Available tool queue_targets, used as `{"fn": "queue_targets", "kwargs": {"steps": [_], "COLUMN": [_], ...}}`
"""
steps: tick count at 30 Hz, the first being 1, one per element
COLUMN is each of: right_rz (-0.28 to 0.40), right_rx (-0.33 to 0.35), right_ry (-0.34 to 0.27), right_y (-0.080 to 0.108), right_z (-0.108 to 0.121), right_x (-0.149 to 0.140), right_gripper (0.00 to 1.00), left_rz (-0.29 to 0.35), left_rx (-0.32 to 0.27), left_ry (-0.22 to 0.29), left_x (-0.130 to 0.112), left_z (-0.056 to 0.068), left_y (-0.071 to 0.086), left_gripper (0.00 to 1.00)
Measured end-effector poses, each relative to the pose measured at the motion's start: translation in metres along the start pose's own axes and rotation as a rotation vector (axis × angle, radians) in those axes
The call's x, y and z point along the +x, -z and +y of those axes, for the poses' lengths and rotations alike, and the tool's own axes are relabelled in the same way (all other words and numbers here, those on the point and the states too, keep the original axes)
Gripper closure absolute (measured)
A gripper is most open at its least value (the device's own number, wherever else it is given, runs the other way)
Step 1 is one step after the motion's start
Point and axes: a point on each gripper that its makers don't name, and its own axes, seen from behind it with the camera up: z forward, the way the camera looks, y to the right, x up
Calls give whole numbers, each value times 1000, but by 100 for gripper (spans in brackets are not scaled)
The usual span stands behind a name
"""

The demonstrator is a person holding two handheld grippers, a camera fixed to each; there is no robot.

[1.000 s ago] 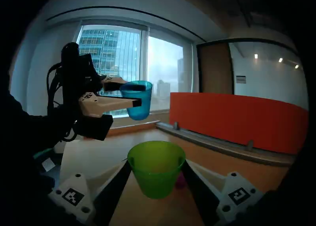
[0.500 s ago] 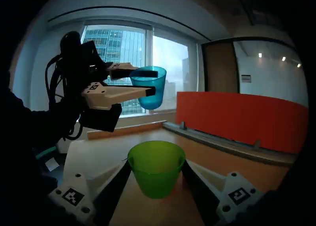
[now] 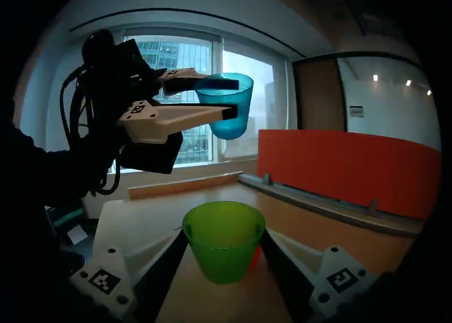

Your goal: Pour water

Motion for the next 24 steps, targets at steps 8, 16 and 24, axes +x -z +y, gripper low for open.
{"fn": "queue_targets", "kwargs": {"steps": [8,16,24], "right_rz": [-2,-6,-9], "right_rx": [9,10,10], "right_ry": [2,1,3], "right_y": [-5,-7,-8], "right_z": [-2,-1,0], "right_x": [-3,-5,-5], "right_gripper": [9,9,9], "left_rz": [-4,-4,-8], "left_rx": [3,9,11], "left_ry": [-68,-118,-171], "left_x": [5,7,9], "left_z": [2,2,4], "left_y": [-2,-4,-5], "left_gripper": [14,14,14]}}
